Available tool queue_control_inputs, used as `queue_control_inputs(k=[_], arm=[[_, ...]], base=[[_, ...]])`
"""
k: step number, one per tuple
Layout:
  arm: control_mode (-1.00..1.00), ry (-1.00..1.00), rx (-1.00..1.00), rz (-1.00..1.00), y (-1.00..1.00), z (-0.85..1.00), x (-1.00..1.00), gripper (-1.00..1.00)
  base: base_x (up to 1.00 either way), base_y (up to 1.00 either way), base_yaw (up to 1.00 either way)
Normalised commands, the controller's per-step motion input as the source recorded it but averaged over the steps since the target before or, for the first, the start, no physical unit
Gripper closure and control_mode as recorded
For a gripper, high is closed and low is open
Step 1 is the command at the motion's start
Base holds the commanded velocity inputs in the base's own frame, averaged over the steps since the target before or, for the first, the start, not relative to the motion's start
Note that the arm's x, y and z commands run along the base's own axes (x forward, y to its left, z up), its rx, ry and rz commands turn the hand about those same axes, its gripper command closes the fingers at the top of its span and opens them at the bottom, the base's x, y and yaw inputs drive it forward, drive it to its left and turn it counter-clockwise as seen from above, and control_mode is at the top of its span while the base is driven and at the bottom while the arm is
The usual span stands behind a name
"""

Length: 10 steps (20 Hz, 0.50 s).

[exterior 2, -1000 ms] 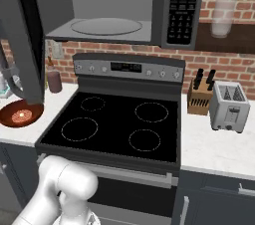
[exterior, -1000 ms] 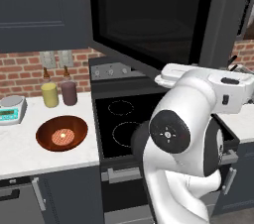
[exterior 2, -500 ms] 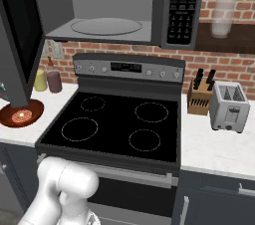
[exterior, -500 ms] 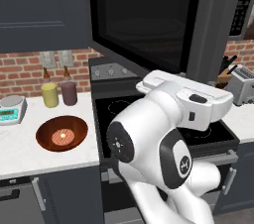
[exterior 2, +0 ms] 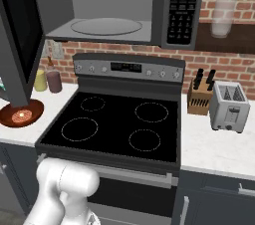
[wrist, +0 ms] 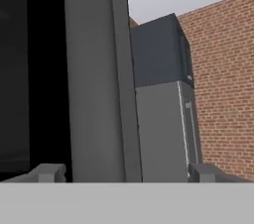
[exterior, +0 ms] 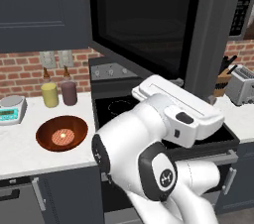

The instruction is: Open the microwave, place the bowl with waffle inside the microwave, then close the microwave door and turn it on.

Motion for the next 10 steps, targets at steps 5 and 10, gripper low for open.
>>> queue_control_inputs(k=[5,10], arm=[[-1.0,-0.14,0.0,0.0,0.29,0.0,-0.21,-1.0],[-1.0,-0.04,0.0,0.0,0.3,0.01,-0.26,-1.0]], base=[[0.0,0.0,0.0],[0.0,0.0,0.0]])
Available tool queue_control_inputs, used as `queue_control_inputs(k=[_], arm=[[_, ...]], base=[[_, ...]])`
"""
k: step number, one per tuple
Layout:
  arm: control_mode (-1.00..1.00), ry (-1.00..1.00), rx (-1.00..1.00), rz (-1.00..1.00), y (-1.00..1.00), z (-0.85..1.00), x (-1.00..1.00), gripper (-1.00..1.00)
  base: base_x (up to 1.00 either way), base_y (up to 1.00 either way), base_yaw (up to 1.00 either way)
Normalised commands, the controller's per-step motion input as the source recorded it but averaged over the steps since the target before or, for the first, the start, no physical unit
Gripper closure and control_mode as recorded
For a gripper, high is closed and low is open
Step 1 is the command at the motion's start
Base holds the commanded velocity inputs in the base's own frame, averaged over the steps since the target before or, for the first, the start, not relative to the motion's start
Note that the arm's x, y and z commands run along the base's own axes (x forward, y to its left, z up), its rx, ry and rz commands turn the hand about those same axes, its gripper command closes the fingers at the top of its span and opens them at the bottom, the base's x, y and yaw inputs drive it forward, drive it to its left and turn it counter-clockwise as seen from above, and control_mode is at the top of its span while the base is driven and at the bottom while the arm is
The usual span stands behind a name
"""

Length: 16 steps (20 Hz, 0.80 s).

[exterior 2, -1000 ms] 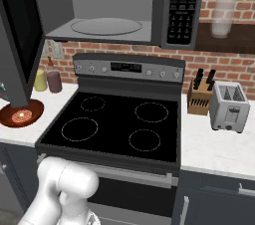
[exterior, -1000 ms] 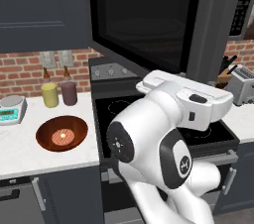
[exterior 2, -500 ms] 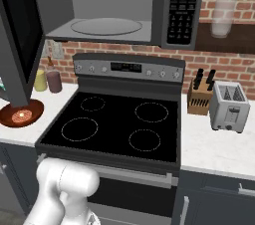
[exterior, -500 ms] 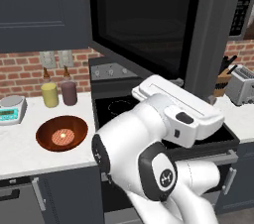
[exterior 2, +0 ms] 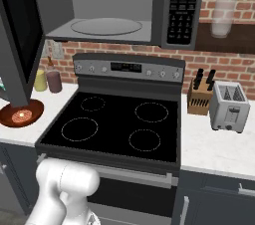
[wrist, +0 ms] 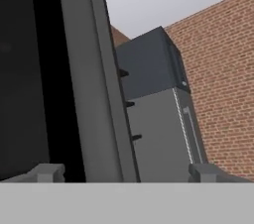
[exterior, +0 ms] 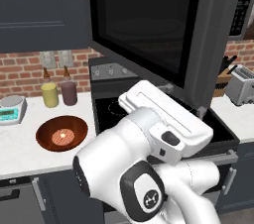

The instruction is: Open the microwave, place the bowl with waffle inside the microwave, then close the microwave door and turn it on.

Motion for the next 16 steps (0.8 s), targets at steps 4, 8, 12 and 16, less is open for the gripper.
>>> queue_control_inputs(k=[4,8,12,16], arm=[[-1.0,0.16,0.08,0.18,-0.31,0.01,-0.16,-1.0],[-1.0,0.12,0.28,0.31,-0.94,-0.05,0.0,-1.0],[-1.0,0.0,0.21,0.31,-0.97,0.0,-0.01,-1.0],[-1.0,0.0,0.25,0.51,-0.78,-0.17,-0.19,-1.0]], base=[[0.0,0.0,0.0],[0.0,0.0,0.0],[0.0,0.0,0.0],[0.0,0.0,0.0]])
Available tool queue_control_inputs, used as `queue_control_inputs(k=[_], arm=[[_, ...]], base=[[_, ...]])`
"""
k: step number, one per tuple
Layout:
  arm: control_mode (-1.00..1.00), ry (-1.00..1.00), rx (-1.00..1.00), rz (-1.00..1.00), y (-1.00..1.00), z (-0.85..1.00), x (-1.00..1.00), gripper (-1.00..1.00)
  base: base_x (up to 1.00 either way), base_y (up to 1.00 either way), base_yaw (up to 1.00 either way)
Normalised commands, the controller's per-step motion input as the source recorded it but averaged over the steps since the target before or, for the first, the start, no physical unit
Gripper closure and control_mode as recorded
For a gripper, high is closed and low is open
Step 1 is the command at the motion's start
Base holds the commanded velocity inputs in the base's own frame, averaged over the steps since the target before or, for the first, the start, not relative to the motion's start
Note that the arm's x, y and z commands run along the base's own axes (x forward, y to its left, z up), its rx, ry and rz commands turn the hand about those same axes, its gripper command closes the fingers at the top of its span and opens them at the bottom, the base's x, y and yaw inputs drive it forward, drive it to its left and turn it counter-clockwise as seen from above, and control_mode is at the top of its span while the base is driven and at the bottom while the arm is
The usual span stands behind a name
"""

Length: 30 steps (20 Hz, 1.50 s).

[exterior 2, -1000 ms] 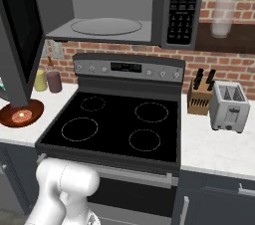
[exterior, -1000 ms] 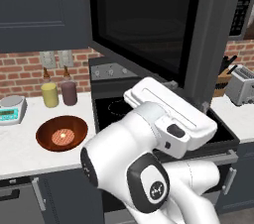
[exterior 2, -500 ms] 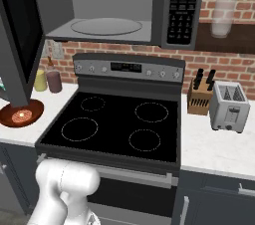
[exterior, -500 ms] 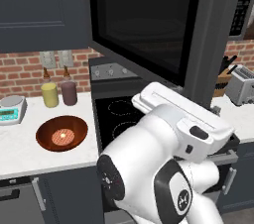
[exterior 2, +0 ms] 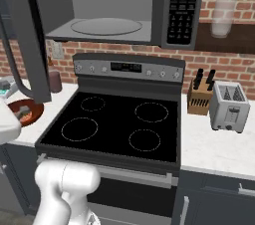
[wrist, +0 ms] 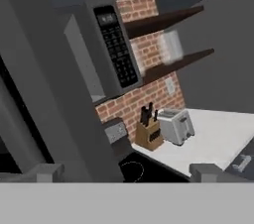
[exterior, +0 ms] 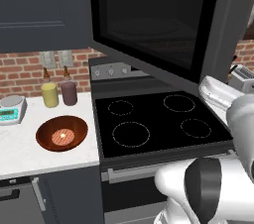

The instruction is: Open the microwave, place the bowl with waffle inside the microwave, then close the microwave door and turn it on.

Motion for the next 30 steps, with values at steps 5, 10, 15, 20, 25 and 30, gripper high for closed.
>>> queue_control_inputs(k=[5,10,15,20,25,30], arm=[[-1.0,0.0,0.16,0.78,-0.36,-0.21,-0.14,-1.0],[-1.0,-0.03,0.1,0.86,-0.29,-0.2,-0.27,-1.0],[-1.0,-0.06,0.09,0.87,-0.28,-0.09,-0.05,-1.0],[-1.0,-0.16,0.05,0.61,-0.16,0.0,0.0,-1.0],[-1.0,-0.19,0.0,0.19,0.0,0.0,0.08,-1.0],[-1.0,-0.19,0.04,0.01,0.0,0.15,0.29,-1.0]], base=[[0.0,0.0,0.0],[0.0,0.0,0.0],[0.0,0.0,0.0],[0.0,0.0,0.0],[0.0,0.0,0.0],[0.0,0.0,0.0]])
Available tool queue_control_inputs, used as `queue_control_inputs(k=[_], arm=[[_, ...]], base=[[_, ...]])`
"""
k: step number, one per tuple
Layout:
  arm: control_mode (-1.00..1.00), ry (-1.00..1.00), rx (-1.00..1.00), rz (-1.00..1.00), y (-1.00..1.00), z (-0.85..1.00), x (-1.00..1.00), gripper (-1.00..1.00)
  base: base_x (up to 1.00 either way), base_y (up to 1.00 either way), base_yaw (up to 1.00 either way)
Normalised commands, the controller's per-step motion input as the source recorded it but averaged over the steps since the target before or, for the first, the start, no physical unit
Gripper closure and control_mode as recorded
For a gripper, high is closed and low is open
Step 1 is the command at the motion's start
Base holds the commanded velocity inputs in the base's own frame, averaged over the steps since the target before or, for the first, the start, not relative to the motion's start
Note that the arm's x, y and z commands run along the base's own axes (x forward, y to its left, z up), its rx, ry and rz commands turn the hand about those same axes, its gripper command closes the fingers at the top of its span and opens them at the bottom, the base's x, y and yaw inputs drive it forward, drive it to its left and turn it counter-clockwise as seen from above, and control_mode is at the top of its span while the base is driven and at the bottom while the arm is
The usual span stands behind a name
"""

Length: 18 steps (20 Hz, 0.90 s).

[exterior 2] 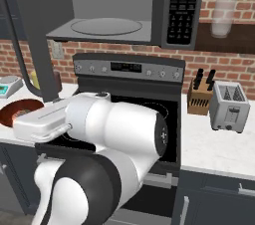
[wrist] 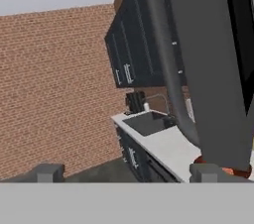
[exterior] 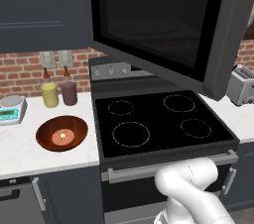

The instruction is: Open the microwave, place the bowl with waffle inside the microwave, then close the microwave door and turn it on.

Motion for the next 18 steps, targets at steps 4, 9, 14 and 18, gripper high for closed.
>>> queue_control_inputs(k=[4,9,14,18], arm=[[-1.0,-0.05,0.09,0.0,-0.17,0.23,0.6,-1.0],[-1.0,0.0,0.08,0.03,-0.16,0.02,0.86,-1.0],[-1.0,0.0,0.06,0.15,0.01,0.0,0.87,-1.0],[-1.0,0.0,0.03,0.13,0.12,0.04,0.65,-1.0]], base=[[0.0,0.0,0.0],[0.0,0.0,0.0],[0.0,0.0,0.0],[0.0,0.0,0.0]])
